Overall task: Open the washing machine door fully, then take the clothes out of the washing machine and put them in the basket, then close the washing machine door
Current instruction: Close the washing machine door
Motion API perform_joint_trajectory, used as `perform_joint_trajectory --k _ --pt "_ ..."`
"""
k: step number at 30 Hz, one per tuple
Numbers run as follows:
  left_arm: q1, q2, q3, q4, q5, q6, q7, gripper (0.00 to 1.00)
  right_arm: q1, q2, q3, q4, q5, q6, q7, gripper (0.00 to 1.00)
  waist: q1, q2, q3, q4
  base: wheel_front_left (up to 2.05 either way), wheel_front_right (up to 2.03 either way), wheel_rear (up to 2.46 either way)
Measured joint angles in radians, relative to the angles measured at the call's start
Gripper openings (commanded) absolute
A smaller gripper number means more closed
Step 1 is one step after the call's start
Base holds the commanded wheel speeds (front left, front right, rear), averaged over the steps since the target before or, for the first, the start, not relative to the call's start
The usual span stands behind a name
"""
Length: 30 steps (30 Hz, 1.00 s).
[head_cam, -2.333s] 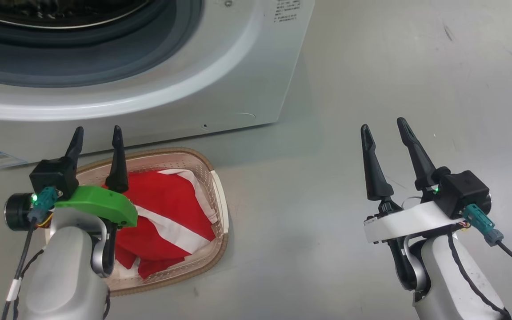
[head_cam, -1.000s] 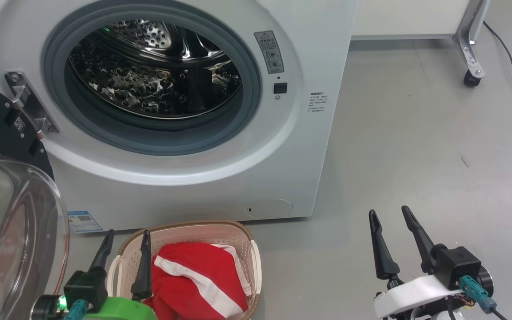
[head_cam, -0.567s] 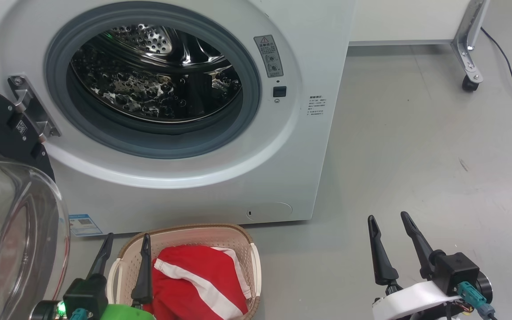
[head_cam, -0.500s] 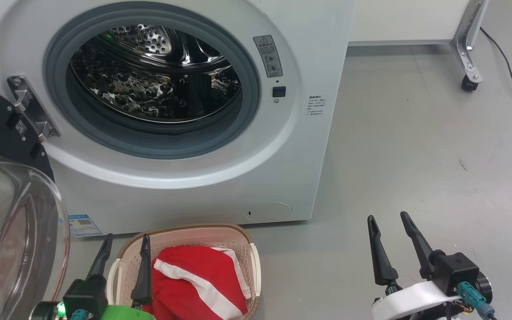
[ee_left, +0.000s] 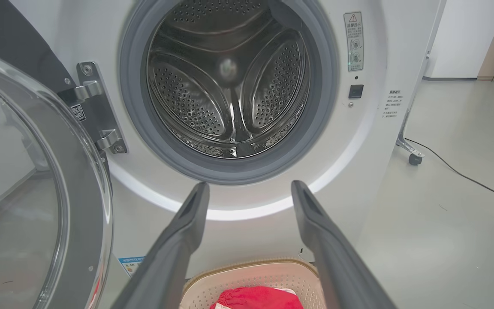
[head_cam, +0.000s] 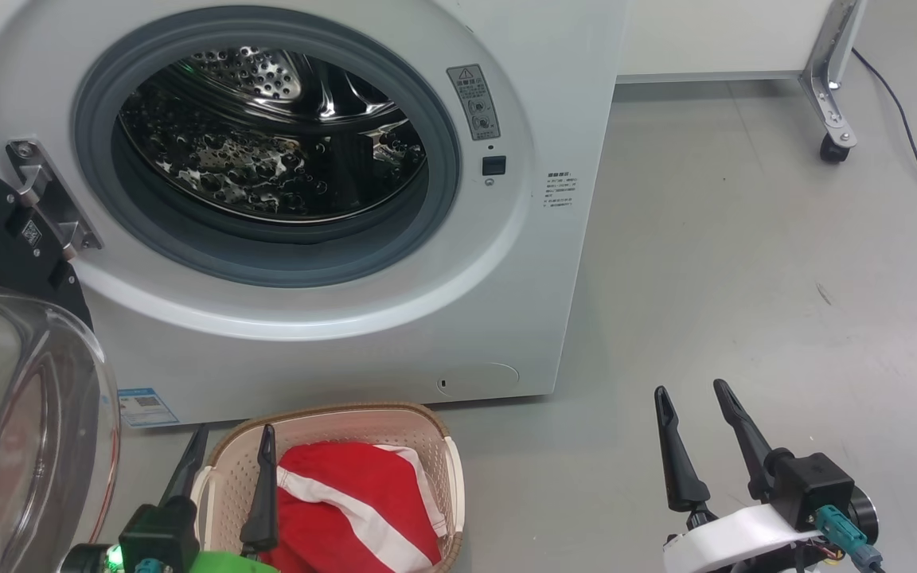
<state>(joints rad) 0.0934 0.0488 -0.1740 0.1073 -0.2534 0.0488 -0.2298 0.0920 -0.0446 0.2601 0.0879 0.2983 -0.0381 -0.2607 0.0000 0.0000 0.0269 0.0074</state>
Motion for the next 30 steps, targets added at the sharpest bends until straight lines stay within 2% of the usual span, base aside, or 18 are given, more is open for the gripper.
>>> perform_joint_trajectory --k 15,30 --pt "0.013 0.001 -0.014 -0.035 0.004 0.007 0.01 1.0 0.0 0.0 0.005 -0.001 0.003 -0.001 0.0 1.0 0.0 0.0 -0.005 -0.007 -0.25 0.25 0.0" --pt "0.026 0.002 -0.023 -0.055 0.01 0.008 0.026 1.0 0.0 0.0 0.006 -0.002 0.008 -0.008 0.0 1.0 0.0 0.0 -0.017 -0.012 -0.84 0.84 0.0"
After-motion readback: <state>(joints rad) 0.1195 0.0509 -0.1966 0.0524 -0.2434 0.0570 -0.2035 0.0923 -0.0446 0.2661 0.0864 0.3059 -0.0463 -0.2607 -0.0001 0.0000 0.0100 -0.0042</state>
